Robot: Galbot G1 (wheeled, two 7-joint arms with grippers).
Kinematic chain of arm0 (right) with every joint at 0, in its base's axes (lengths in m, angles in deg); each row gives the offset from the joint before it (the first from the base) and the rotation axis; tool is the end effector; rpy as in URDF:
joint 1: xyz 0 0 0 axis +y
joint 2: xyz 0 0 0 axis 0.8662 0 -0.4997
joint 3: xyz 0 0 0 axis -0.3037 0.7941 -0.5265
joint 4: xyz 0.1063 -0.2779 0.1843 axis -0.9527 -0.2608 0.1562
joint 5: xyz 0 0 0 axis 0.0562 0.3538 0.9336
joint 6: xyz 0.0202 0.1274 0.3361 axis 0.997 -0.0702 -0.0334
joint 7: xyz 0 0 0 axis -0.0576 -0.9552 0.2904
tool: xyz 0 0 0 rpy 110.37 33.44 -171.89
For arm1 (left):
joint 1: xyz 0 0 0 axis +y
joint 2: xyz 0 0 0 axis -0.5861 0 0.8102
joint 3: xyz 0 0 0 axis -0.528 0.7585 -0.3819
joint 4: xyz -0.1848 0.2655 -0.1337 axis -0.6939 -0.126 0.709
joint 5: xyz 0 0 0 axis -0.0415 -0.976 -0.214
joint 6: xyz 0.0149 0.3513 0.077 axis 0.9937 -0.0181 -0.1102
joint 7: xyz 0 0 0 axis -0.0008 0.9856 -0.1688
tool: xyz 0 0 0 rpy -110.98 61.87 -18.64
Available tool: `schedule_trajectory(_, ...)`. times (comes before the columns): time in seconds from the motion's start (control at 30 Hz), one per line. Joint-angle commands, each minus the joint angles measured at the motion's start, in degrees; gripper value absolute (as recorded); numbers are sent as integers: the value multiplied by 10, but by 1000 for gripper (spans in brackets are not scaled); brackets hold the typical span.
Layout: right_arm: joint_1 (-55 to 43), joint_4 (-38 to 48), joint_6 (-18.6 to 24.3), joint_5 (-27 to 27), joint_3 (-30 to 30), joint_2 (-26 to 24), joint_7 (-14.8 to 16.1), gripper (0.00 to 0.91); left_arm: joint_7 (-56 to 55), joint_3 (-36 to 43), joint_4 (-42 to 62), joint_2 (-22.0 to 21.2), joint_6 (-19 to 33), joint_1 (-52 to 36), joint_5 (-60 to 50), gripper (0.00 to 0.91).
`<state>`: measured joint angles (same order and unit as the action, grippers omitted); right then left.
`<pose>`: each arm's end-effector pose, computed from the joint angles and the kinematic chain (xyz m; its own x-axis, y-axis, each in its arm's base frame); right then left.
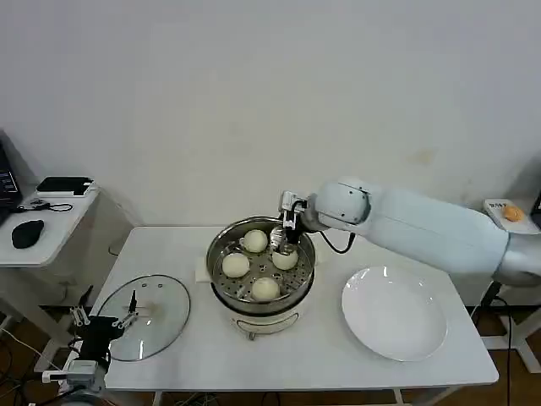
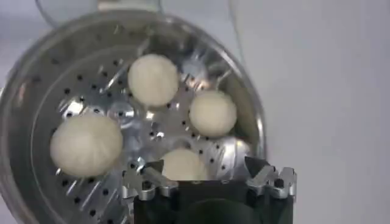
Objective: Take steamed baozi put them in steamer then cover it.
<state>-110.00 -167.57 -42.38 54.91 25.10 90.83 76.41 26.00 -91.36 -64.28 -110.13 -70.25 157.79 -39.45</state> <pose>0.4848 0.0830 -0.0834 -0.4987 -0.4426 0.7452 -0.8628 0.1720 -0.4753 0.1854 0.1363 -0.3061 -0.9840 -0.1649 0.0680 -0.1236 0.9052 0.4067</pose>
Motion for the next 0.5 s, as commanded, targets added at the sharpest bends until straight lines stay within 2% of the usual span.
schedule_trajectory(0.03, 292, -125, 149, -138, -281, -106, -197, 907, 0, -7, -1, 2, -1, 4, 1, 907)
schedule_trajectory(0.1, 367, -133, 185, -158, -360, -103, -228, 907, 0, -9, 1, 2, -1, 4, 2, 907)
schedule_trajectory(0.13, 399, -137, 194, -163, -380, -100, -232, 907, 0, -9, 1, 1, -2, 4, 2, 907)
schedule_trajectory(0.17, 456, -141, 222, -195, -432, -91, -239, 907, 0, -8, 0, -1, -2, 4, 1, 907)
schedule_trajectory(0.23, 517, -148, 254, -219, -514, -76, -243, 907, 0, -4, 0, -3, -2, 3, -3, 907)
schedule_trajectory(0.37, 645, -160, 333, -263, -639, -28, -240, 907, 0, 6, 0, -14, -2, 2, -11, 907)
schedule_trajectory(0.5, 754, -170, 392, -269, -754, 16, -217, 907, -4, 11, 9, -16, -1, -2, -10, 907)
